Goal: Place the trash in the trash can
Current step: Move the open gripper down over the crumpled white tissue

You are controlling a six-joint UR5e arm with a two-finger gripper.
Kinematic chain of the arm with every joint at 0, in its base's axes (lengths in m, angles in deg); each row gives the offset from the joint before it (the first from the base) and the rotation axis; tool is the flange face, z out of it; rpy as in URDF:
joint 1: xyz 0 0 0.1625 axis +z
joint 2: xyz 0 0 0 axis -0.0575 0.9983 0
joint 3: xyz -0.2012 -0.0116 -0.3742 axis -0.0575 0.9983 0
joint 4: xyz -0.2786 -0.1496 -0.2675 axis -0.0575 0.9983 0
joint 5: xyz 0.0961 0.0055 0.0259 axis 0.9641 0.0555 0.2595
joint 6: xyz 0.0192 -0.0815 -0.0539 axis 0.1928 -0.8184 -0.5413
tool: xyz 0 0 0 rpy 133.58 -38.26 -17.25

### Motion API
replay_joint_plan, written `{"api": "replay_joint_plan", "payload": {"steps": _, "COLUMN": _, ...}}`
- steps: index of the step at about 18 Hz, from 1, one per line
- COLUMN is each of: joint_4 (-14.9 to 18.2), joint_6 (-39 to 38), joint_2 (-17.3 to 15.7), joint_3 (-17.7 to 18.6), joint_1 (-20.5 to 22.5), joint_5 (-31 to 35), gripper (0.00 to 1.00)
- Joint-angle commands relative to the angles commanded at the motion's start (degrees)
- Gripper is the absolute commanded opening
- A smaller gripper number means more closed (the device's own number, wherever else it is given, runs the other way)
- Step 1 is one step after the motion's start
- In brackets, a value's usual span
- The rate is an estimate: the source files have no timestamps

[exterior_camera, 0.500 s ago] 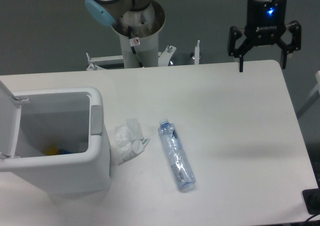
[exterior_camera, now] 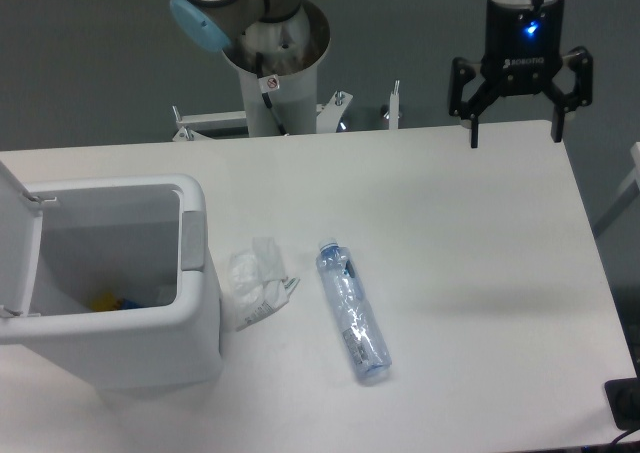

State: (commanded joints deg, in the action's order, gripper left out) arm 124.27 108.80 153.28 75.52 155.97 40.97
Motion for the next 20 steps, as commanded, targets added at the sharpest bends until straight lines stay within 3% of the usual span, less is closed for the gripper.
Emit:
{"api": "replay_joint_plan", "payload": {"steps": 4, "joint_4": -7.46, "joint_6": -0.35, "joint_2": -1.23, "joint_3": 7.81, "joint_1": -3.17, "joint_5": 0.0, "gripper": 1.0}}
{"api": "replay_joint_plan", "payload": {"steps": 6, "joint_4": -9.41, "joint_6": 0.09, "joint_2": -2.02, "joint_3": 11.16, "joint_1": -6.24, "joint_5": 0.0, "gripper": 1.0}}
{"api": "replay_joint_plan", "payload": {"steps": 9, "joint_4": -9.24, "joint_6": 2.62, "joint_2": -4.22, "joint_3": 15.12, "joint_1": -10.63, "joint_5": 0.09, "gripper": 1.0}}
{"api": "replay_joint_plan", "payload": {"steps": 13, "joint_4": -9.24, "joint_6": 10.0, "joint_2": -3.7, "joint_3": 20.04, "joint_1": -16.69, "joint_5": 0.18, "gripper": 1.0}}
{"api": "replay_joint_plan", "payload": {"steps": 17, "joint_4": -9.67, "joint_6": 9.24, "joint_2": -2.29, "joint_3": 24.95, "joint_1": -23.29, "joint_5": 0.18, "gripper": 1.0}}
{"api": "replay_joint_plan", "payload": {"steps": 20, "joint_4": -10.03, "joint_6": 5.9, "joint_2": 1.48, "joint_3": 24.98, "joint_1": -25.32, "joint_5": 0.09, "gripper": 1.0}}
